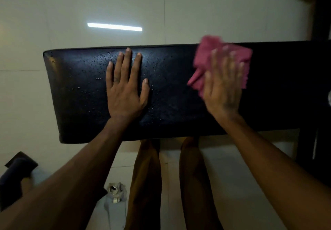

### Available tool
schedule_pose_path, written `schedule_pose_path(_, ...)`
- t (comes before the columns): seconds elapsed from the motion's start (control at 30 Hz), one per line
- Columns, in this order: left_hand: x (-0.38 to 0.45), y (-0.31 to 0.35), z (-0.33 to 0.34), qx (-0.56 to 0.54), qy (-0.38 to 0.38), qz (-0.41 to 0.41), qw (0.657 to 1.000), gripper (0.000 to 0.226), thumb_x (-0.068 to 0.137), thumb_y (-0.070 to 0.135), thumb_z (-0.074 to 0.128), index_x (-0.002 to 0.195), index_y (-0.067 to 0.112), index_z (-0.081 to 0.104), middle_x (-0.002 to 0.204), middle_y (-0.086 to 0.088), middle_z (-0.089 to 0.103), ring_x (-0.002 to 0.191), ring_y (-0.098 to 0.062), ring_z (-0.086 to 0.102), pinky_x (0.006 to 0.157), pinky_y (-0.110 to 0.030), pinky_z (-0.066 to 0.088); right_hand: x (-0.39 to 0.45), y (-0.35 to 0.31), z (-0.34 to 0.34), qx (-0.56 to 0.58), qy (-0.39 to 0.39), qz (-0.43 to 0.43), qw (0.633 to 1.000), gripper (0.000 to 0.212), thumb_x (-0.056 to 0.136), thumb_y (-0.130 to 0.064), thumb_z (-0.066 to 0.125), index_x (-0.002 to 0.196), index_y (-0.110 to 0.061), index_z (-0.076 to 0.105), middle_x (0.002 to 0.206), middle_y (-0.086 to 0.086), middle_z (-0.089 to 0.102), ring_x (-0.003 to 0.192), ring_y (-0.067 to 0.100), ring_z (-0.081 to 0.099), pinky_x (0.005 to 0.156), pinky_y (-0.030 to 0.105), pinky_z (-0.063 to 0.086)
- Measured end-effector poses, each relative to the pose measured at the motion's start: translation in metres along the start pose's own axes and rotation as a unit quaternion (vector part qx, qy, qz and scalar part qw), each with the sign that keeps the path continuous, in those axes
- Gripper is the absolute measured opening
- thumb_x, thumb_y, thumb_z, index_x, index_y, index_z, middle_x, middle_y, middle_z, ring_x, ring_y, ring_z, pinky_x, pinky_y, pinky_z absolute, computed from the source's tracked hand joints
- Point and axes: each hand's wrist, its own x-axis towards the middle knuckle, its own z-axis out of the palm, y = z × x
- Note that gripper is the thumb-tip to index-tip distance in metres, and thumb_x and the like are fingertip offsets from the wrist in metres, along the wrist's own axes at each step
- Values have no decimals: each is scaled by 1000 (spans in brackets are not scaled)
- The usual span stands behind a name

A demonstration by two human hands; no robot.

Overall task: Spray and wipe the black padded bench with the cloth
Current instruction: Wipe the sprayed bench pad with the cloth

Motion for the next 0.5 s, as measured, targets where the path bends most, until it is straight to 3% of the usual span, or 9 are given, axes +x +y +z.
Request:
schedule_pose_path(0.07, 0, 0, 1, 0, -2, -3, 1000, 66, 104, 42, 38, 163, 23, 15, 170, -7, 10, 158, -22, 6, 128, -48, 7, 31, -15, 4, 32, 48, 194, 979, 60, 105, -45, 18, 159, -20, 21, 166, 12, 15, 154, 31, 10, 123, 56, 6)
schedule_pose_path(0.1, 1, 1, 2, -1, -4, -5, 1000, 66, 104, 42, 37, 163, 23, 15, 170, -7, 10, 158, -22, 6, 128, -47, 6, 41, -33, 5, 36, 62, 243, 967, 60, 104, -45, 19, 158, -22, 23, 166, 12, 16, 154, 32, 10, 123, 56, 4)
schedule_pose_path(0.13, 1, 1, 3, 0, -6, -7, 1000, 66, 103, 42, 37, 163, 23, 15, 170, -7, 9, 158, -22, 6, 128, -47, 6, 43, -50, 5, 36, 66, 236, 969, 59, 103, -46, 18, 158, -24, 25, 166, 11, 16, 154, 32, 11, 123, 56, 2)
schedule_pose_path(0.2, 0, 1, 2, 3, -10, -10, 1000, 67, 103, 43, 37, 163, 23, 15, 170, -8, 9, 158, -22, 6, 128, -48, 6, 27, -66, 6, 24, 21, 89, 996, 58, 105, -45, 16, 159, -25, 20, 167, 11, 14, 154, 33, 8, 123, 55, -1)
schedule_pose_path(0.27, 0, 1, 1, 1, -8, -9, 1000, 67, 103, 42, 38, 162, 22, 16, 170, -8, 10, 158, -22, 6, 128, -48, 8, -2, -50, 3, -9, -41, -95, 995, 58, 106, -44, 16, 160, -23, 13, 168, 11, 8, 154, 32, 4, 124, 54, 0)
schedule_pose_path(0.33, 1, 1, 0, -6, -8, -6, 1000, 67, 102, 42, 39, 162, 21, 18, 170, -8, 11, 158, -23, 7, 128, -48, 7, -16, -16, -4, -22, -75, -155, 985, 60, 105, -45, 15, 160, -21, 12, 168, 11, 7, 154, 31, 4, 124, 54, 5)
schedule_pose_path(0.4, 2, 0, 0, -12, -6, -3, 1000, 67, 102, 43, 39, 162, 21, 18, 170, -9, 11, 158, -23, 7, 128, -47, 6, -9, -3, -5, -18, -56, -81, 995, 60, 106, -45, 15, 160, -21, 12, 168, 11, 8, 154, 32, 5, 125, 54, 5)
schedule_pose_path(0.5, 3, -2, 1, -18, 0, -1, 1000, 67, 102, 43, 40, 162, 20, 20, 170, -9, 13, 157, -24, 8, 128, -46, 5, 13, -49, 5, 5, 15, 140, 990, 59, 105, -44, 17, 160, -23, 13, 168, 11, 9, 154, 32, 5, 124, 54, 2)
